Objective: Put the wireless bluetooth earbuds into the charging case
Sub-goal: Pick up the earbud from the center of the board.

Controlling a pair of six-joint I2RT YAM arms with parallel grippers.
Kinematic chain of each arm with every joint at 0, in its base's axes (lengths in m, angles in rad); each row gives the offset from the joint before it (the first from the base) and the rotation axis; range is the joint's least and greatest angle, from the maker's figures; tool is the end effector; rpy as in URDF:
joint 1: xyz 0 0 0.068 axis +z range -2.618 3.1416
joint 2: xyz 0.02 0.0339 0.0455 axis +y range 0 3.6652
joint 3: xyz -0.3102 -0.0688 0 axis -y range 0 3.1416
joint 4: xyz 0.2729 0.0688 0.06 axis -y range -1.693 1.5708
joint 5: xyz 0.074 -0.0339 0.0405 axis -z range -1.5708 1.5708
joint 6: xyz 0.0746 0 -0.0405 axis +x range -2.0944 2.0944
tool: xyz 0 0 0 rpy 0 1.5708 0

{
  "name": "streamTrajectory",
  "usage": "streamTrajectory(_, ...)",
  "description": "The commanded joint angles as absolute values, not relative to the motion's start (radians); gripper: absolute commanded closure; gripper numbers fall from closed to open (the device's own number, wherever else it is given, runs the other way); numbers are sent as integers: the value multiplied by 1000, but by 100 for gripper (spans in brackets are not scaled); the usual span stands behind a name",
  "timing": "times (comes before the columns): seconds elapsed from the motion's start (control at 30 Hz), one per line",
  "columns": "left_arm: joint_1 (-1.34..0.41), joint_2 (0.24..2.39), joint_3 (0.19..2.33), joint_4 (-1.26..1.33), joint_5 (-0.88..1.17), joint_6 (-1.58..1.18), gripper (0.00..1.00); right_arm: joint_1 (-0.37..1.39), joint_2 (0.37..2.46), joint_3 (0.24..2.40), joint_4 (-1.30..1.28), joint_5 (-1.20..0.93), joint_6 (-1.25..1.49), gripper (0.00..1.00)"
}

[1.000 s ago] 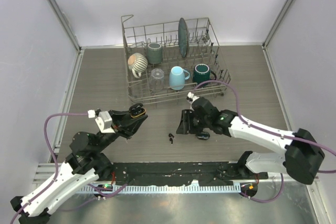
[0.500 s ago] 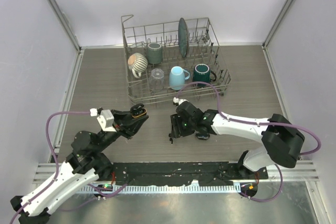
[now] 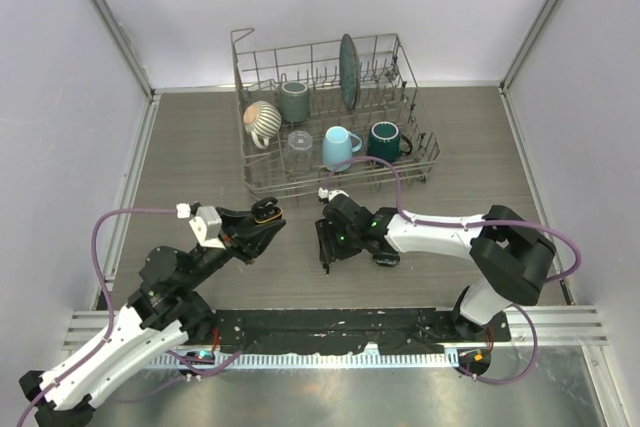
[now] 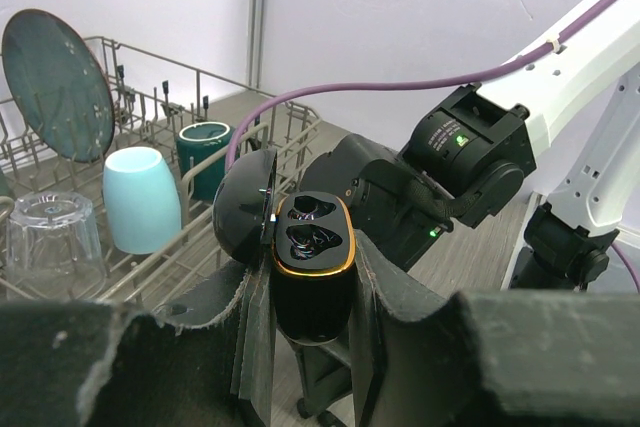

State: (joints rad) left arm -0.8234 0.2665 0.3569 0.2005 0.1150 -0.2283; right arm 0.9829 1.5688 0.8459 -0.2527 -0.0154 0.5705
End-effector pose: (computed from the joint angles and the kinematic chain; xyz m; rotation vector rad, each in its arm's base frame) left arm 0.0814 -0.1004 0.3221 0.4922 1.2515 -0.9708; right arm 0.1915 0.2894 0.1651 -0.5522 2.6089 0.5879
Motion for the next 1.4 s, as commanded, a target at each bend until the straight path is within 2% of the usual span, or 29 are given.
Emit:
streamTrajectory(0.0,-825,281,373,245,117,-230,100,999,1594,890,-203,35,546,50)
streamTrajectory(0.17,-824,288,373,247,115,-230,100,1011,1631,908,-215,69,546,54)
streamTrajectory(0.2,-824,288,374,247,115,-230,100,1012,1641,911,-215,72,543,58)
streamTrajectory(0.53,-825,281,371,239,114,-230,100,1025,1657,923,-267,161,566,73)
streamTrajectory(0.77,-825,288,368,248,114,-232,100,1025,1605,873,-305,250,613,77)
streamTrajectory(1.03,-825,319,371,265,127,-238,100,1025,1534,807,-313,285,687,76)
streamTrajectory(1.27,-825,324,371,275,133,-244,100,1025,1511,808,-314,273,686,59)
streamTrajectory(1.37,-825,319,371,273,133,-242,100,1025,1519,828,-330,282,669,56)
